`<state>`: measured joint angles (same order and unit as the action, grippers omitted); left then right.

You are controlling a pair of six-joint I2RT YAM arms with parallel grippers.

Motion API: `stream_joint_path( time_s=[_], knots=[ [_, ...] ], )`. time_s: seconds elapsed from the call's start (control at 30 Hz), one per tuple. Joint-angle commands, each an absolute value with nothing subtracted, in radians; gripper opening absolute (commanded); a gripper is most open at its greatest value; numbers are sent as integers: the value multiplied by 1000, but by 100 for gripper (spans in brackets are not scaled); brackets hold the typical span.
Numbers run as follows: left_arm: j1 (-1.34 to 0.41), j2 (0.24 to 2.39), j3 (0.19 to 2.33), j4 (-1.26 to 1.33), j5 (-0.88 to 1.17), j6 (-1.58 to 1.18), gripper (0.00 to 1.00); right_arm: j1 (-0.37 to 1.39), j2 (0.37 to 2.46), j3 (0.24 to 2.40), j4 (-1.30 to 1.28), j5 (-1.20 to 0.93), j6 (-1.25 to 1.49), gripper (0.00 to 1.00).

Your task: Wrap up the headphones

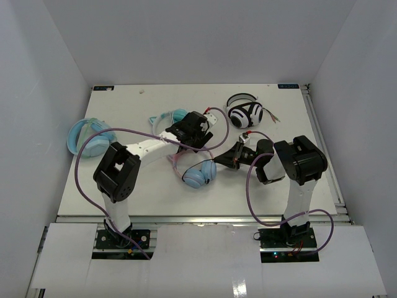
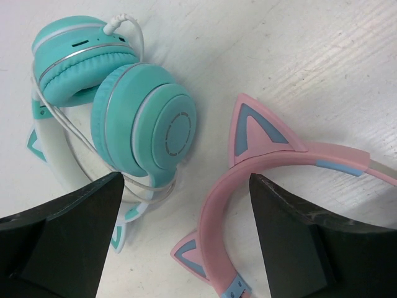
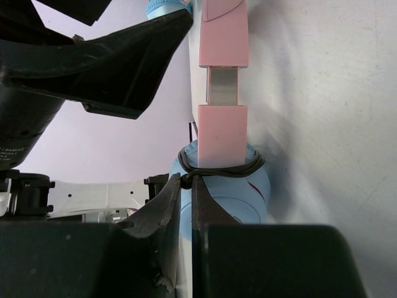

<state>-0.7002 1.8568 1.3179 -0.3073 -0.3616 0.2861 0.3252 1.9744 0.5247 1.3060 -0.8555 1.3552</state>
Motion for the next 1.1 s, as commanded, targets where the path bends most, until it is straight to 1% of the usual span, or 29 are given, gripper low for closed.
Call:
stream_joint_path(
  time_s=[0.0,0.1,0.17,0.43,0.5,0.67,0.9,1.07],
  knots=[
    [-692,1795,1354,-322,-403,223,93,314,2001,512,1518,-878,1335,10],
    [-690,1772,1353,-330,-408,198,91,310,2008,514,1520,-882,1336,10],
    [-690,1755,1352,-331,-388,182,90,307,2010,515,1525,-886,1337,12],
    [-692,1647,1309,-333,-290,105,89,301,2011,520,1543,-898,1357,22],
    [-692,1629,1292,-331,-273,90,89,298,2011,518,1567,-902,1376,26],
    [-692,1590,1261,-329,-243,63,89,287,2002,520,1596,-905,1409,33],
    [-692,1568,1236,-324,-241,53,89,281,1988,530,1631,-907,1450,36],
    [-692,1550,1225,-327,-213,36,89,274,2000,579,1659,-905,1496,37]
  ],
)
